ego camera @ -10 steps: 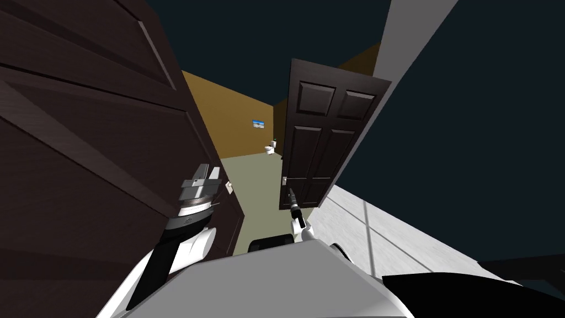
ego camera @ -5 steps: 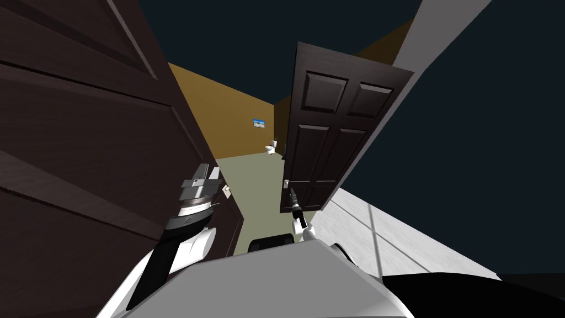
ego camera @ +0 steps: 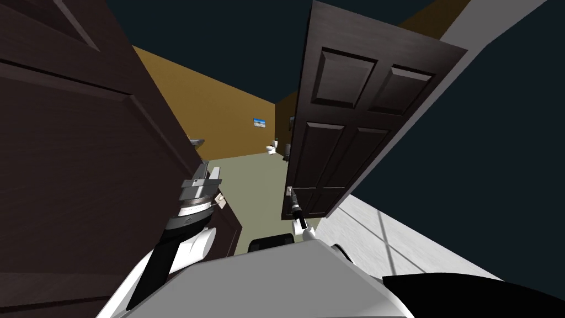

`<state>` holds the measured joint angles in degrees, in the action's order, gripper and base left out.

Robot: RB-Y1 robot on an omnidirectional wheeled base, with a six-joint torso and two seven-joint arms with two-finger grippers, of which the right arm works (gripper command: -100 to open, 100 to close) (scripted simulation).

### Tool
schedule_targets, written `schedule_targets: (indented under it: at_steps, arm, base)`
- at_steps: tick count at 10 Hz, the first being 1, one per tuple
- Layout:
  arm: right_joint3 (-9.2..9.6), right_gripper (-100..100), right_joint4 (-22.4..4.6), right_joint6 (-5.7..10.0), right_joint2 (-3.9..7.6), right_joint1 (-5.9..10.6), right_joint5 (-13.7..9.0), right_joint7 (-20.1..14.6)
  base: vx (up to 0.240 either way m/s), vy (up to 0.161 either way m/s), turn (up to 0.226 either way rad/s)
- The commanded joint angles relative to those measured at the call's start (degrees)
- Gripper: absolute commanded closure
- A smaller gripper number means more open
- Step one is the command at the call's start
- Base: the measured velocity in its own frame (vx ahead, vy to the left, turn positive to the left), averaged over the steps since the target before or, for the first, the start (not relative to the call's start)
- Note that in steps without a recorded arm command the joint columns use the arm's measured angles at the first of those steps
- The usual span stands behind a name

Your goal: Push the door open

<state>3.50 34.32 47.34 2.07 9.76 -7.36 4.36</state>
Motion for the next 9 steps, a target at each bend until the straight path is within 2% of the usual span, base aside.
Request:
schedule_targets:
  at_steps: [1, 2, 3, 8, 9]
  arm:
    - [-0.16, -100, -0.19, 0.37, -0.73, -0.02, -0.1, 0.17]
    - [-0.06, -100, 0.41, -0.03, -0.43, -0.28, -0.04, 0.11]
    - [-0.06, 100, 0.41, -0.03, -0.43, -0.28, -0.04, 0.11]
    - [-0.06, 100, 0.41, -0.03, -0.43, -0.28, -0.04, 0.11]
    - [-1.26, 100, 0.29, -0.23, 0.43, -0.26, -0.71, 1.2]
  base:
    - [0.218, -0.016, 0.026]
    - [0.1, -0.008, 0.007]
    - [-0.021, 0.005, -0.009]
    - [-0.018, 0.001, 0.001]
    - [0.138, 0.008, -0.094]
